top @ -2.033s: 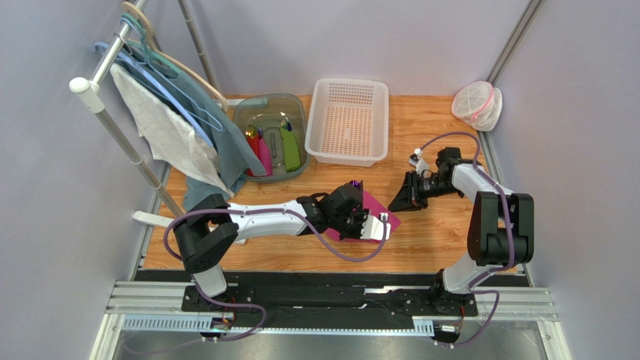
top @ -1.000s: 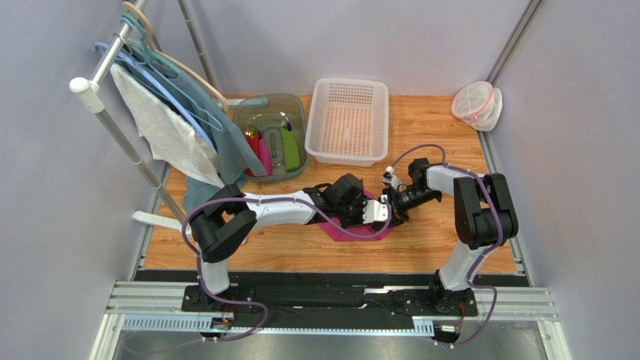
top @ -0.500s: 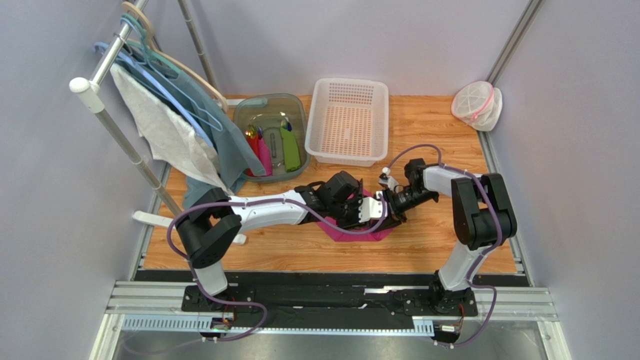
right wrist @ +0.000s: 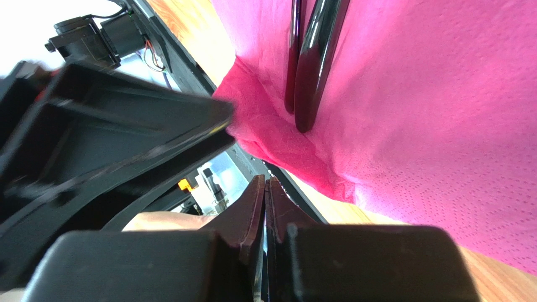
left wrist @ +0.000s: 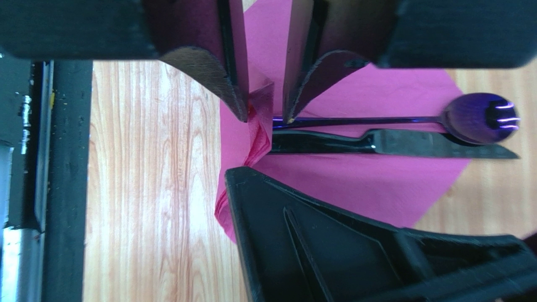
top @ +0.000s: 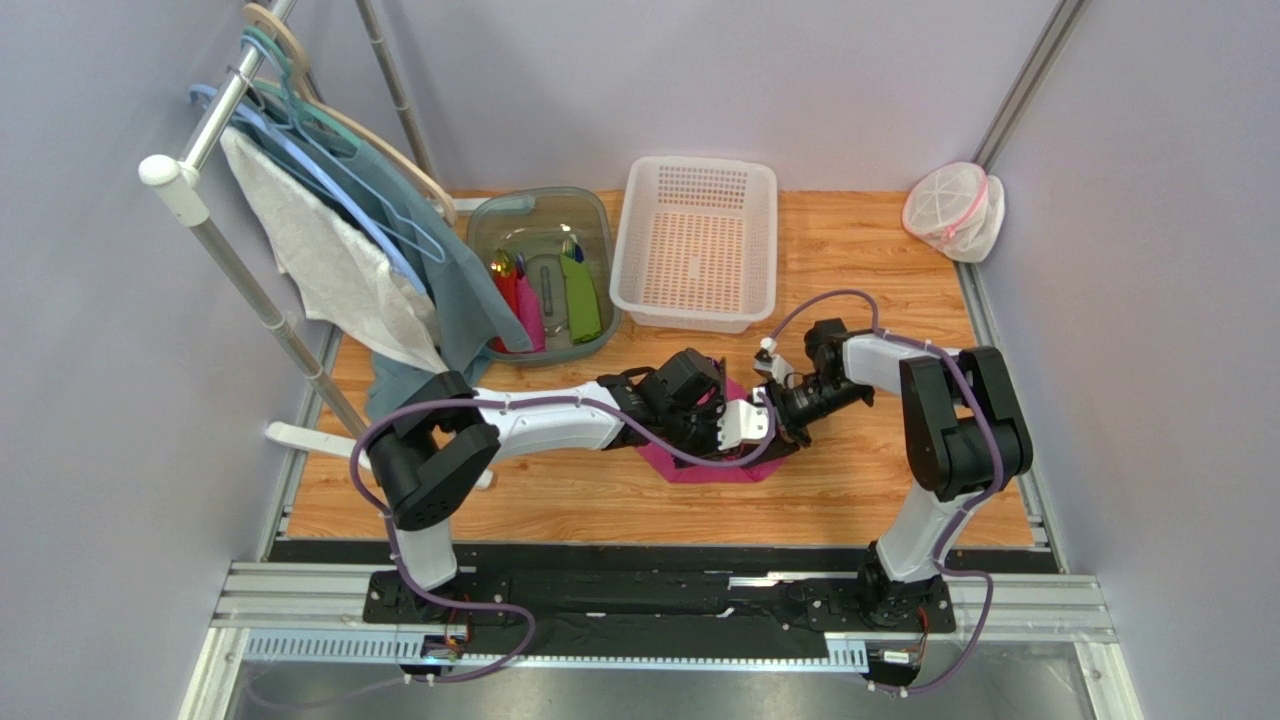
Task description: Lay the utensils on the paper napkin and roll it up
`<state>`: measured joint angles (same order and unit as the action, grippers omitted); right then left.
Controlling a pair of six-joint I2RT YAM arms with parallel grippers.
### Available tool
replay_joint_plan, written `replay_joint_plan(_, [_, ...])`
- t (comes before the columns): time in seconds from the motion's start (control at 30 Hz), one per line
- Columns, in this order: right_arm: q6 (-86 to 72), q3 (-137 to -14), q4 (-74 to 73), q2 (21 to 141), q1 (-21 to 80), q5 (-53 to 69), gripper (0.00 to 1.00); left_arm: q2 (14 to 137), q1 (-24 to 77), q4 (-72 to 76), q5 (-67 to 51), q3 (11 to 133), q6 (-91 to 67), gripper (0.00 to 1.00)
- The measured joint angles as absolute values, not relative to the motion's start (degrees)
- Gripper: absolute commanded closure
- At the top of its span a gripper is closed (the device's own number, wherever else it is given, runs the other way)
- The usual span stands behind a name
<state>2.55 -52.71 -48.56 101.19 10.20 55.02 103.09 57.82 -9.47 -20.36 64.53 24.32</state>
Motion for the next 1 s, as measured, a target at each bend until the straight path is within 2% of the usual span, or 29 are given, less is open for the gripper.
replay_joint_plan(0.43, [1.34, -52.88, -47.44, 104.38, 12.64, 53.36, 0.96, 107.33, 56.64, -8.93, -17.43, 66.28, 20.64, 0.67])
replay_joint_plan(0.77, [0.82, -52.88, -46.57, 104.92, 12.73, 49.25, 0.98, 107.26, 55.59, -8.86, -17.69, 66.98, 18.59, 0.56])
replay_joint_plan(1.0, [0.75, -53.08, -46.61, 107.96, 12.73, 48.16, 1.00, 102.76, 53.45, -11.20, -21.21, 66.43, 13.58, 0.53])
